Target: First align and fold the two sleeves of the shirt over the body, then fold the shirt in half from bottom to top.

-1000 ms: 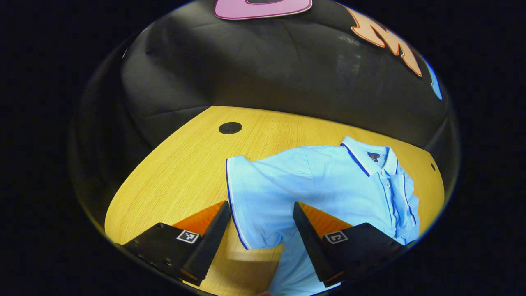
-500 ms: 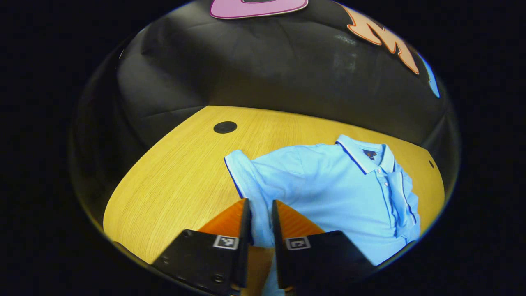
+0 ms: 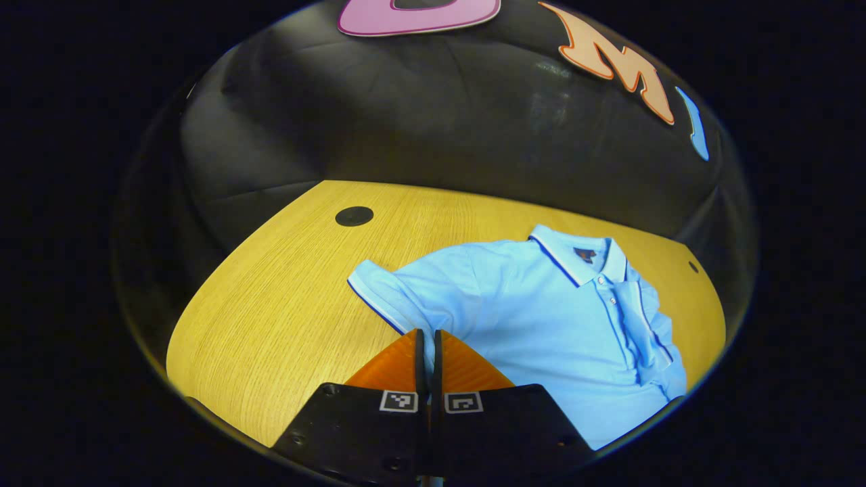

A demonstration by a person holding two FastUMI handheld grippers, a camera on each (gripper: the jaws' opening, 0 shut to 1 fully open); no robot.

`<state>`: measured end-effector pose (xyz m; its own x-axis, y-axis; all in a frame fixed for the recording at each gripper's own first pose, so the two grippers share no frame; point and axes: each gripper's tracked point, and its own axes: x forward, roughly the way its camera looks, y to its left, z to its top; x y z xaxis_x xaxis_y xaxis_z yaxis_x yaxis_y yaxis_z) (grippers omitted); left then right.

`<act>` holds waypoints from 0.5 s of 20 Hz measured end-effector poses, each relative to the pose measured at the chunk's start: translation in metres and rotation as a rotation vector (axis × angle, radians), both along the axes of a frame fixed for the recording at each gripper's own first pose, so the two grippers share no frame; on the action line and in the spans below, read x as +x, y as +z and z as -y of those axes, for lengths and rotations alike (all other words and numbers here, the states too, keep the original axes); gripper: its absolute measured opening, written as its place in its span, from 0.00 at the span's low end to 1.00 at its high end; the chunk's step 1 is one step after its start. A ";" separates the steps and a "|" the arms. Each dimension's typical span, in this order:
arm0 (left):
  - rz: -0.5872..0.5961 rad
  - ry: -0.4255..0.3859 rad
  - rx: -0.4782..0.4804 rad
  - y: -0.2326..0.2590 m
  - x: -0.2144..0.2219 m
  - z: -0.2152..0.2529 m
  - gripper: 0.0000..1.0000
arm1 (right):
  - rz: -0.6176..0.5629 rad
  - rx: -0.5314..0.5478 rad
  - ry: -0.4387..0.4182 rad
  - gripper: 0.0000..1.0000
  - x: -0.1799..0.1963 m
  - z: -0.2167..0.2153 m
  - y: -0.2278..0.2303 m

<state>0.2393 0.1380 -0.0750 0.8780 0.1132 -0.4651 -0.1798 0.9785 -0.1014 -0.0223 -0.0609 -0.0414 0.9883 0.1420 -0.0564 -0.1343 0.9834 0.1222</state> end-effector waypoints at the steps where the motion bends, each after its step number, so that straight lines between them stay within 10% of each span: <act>1: 0.021 -0.004 -0.001 0.007 -0.001 0.002 0.00 | 0.003 -0.001 0.003 0.98 0.000 0.000 0.001; 10: 0.132 -0.259 0.179 0.061 -0.004 0.110 0.00 | -0.004 -0.001 0.019 0.98 -0.001 -0.004 -0.001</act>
<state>0.2353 0.0277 -0.0145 0.9395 -0.0519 -0.3385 0.0802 0.9943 0.0701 -0.0236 -0.0567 -0.0422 0.9851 0.1606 -0.0609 -0.1523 0.9808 0.1219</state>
